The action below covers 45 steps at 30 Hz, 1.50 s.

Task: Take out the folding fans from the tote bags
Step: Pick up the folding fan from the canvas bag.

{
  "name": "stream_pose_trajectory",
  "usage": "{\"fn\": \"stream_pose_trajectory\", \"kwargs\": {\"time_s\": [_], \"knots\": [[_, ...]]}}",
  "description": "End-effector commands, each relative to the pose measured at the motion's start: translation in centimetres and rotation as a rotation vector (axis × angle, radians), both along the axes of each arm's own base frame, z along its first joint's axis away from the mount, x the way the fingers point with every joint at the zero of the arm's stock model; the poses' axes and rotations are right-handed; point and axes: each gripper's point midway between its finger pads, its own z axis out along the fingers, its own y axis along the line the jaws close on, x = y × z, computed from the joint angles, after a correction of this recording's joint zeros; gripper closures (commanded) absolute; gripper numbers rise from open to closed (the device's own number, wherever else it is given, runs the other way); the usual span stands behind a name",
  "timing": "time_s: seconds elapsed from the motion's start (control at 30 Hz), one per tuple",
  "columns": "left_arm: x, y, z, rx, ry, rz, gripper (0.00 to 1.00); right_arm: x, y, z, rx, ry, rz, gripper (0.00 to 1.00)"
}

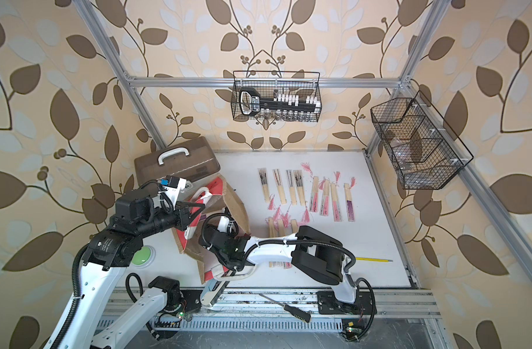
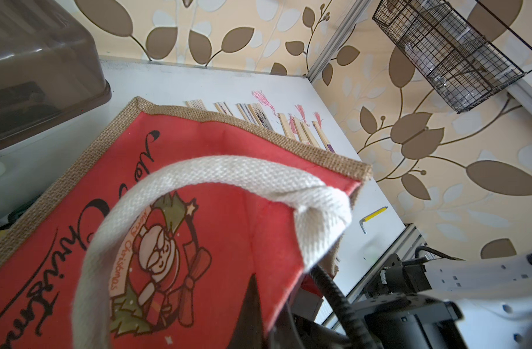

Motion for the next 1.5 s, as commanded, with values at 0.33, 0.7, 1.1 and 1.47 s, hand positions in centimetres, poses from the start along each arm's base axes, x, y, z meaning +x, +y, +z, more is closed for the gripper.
{"fn": "stream_pose_trajectory", "kwargs": {"time_s": [0.33, 0.7, 1.1, 1.47], "knots": [[0.4, -1.5, 2.3, -0.071, -0.066, -0.08, 1.0, 1.6, 3.0, -2.4, 0.357, 0.252, -0.089, 0.23], [0.6, -1.8, 1.7, -0.081, -0.04, -0.094, 1.0, 2.8, 2.0, -1.4, 0.523, 0.245, -0.156, 0.22], [0.5, -2.5, 1.6, -0.103, -0.023, -0.136, 1.0, 5.6, 1.9, -0.6, 0.661, 0.26, -0.218, 0.24], [0.1, -3.1, 2.2, -0.13, -0.029, -0.179, 1.0, 5.5, 4.0, -2.8, 0.687, 0.344, -0.207, 0.27]]}}
